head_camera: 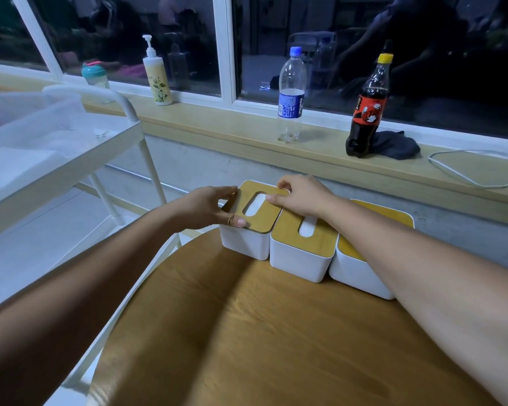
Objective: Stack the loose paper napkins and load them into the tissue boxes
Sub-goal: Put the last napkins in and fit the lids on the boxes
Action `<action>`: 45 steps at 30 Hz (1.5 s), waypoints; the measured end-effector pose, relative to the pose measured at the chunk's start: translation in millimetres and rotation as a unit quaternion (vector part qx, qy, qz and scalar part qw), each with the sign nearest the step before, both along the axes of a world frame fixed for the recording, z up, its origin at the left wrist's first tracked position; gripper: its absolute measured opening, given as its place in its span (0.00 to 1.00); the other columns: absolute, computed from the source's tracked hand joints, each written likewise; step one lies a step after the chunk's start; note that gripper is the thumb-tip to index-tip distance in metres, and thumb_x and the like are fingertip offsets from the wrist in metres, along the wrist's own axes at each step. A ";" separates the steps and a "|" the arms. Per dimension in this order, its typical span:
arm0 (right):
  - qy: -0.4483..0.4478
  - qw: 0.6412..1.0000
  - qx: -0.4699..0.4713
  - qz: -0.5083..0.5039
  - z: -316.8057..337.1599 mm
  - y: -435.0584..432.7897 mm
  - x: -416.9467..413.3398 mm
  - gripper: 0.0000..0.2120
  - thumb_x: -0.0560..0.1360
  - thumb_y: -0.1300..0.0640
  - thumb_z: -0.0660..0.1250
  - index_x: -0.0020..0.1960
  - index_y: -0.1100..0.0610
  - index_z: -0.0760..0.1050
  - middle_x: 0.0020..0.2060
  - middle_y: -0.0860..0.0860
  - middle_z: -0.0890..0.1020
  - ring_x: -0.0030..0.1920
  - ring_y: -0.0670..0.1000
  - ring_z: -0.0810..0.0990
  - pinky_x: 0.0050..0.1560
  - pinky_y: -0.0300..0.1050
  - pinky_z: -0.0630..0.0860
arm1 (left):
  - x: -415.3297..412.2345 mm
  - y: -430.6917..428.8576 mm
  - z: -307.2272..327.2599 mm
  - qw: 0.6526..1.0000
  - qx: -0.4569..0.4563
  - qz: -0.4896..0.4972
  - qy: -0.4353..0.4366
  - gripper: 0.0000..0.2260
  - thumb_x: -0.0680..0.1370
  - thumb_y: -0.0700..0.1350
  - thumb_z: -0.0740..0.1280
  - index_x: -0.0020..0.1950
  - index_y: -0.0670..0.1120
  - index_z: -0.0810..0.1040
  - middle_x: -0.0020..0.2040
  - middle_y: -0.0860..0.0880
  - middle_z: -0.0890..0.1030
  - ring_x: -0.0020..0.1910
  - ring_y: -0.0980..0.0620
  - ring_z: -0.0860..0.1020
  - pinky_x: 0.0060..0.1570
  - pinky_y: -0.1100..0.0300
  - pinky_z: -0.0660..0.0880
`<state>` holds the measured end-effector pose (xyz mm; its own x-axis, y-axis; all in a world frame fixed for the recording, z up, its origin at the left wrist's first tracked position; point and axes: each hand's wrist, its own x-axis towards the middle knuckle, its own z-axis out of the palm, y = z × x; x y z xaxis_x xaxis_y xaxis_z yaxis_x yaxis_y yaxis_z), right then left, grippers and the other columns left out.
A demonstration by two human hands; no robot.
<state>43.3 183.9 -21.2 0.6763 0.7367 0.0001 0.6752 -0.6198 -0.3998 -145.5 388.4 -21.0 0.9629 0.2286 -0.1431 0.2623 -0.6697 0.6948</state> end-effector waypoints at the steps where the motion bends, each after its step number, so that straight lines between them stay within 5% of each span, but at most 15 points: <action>1: 0.001 1.000 0.001 -0.002 -0.3 1.3 1.5 0.31 0.75 0.29 0.70 0.69 0.49 0.78 0.68 0.51 0.81 0.67 0.55 0.79 0.61 0.50 0.77 | 3.7 2.3 3.3 1.000 0.000 -0.011 0.019 0.51 0.64 0.69 0.83 0.83 0.57 0.69 0.79 0.58 0.73 0.77 0.52 0.72 0.78 0.48 0.69; 6: -0.021 1.000 -0.004 -0.013 8.4 18.5 5.1 0.22 0.75 0.34 0.73 0.56 0.51 0.82 0.52 0.50 0.84 0.53 0.54 0.81 0.52 0.51 0.79 | 24.9 -0.7 19.5 0.996 -0.072 0.032 0.048 0.50 0.69 0.67 0.78 0.86 0.54 0.63 0.82 0.55 0.69 0.74 0.50 0.73 0.67 0.54 0.74; 11: -0.055 0.998 -0.032 0.000 16.8 35.1 2.3 0.17 0.71 0.39 0.74 0.50 0.52 0.84 0.47 0.50 0.85 0.49 0.54 0.82 0.53 0.53 0.84 | 41.4 -23.6 5.4 0.994 0.070 0.072 0.052 0.38 0.79 0.59 0.76 0.85 0.53 0.64 0.76 0.47 0.75 0.71 0.44 0.75 0.66 0.51 0.74; 16: -0.121 0.986 -0.109 0.030 27.6 52.8 -2.0 0.15 0.71 0.43 0.75 0.45 0.56 0.82 0.39 0.53 0.82 0.42 0.58 0.82 0.41 0.47 0.80 | 45.4 -35.4 -22.9 0.983 0.100 0.143 -0.062 0.14 0.81 0.53 0.71 0.57 0.43 0.76 0.50 0.45 0.82 0.52 0.40 0.79 0.45 0.49 0.74; 21: -0.149 0.968 -0.176 0.096 38.6 60.0 0.2 0.18 0.76 0.45 0.75 0.39 0.57 0.75 0.36 0.54 0.77 0.38 0.60 0.79 0.35 0.46 0.73 | 46.1 -39.9 -27.7 0.970 0.142 0.172 -0.096 0.16 0.81 0.54 0.70 0.40 0.49 0.68 0.37 0.50 0.75 0.41 0.44 0.74 0.32 0.54 0.62; 33: -0.175 0.952 -0.197 0.155 43.3 61.1 -2.1 0.22 0.81 0.47 0.72 0.36 0.58 0.69 0.34 0.55 0.72 0.31 0.56 0.70 0.32 0.46 0.64 | 49.5 -40.4 -24.7 0.958 0.235 0.153 -0.061 0.16 0.84 0.55 0.66 0.55 0.42 0.76 0.47 0.41 0.79 0.48 0.36 0.79 0.40 0.51 0.70; 38: -0.143 0.969 -0.160 0.125 33.6 57.0 6.5 0.19 0.80 0.46 0.74 0.41 0.60 0.75 0.37 0.56 0.75 0.34 0.58 0.73 0.35 0.47 0.68 | 50.3 -42.4 -37.7 0.945 0.277 0.147 -0.093 0.14 0.85 0.54 0.63 0.54 0.42 0.71 0.48 0.38 0.79 0.47 0.34 0.79 0.40 0.50 0.65; 45: -0.114 0.979 -0.139 0.098 27.1 53.2 9.4 0.18 0.79 0.43 0.73 0.47 0.60 0.80 0.42 0.57 0.81 0.43 0.63 0.82 0.41 0.51 0.76 | 43.2 -52.5 -31.8 0.944 0.301 0.110 -0.082 0.22 0.89 0.56 0.58 0.68 0.38 0.72 0.60 0.36 0.77 0.58 0.34 0.78 0.51 0.42 0.75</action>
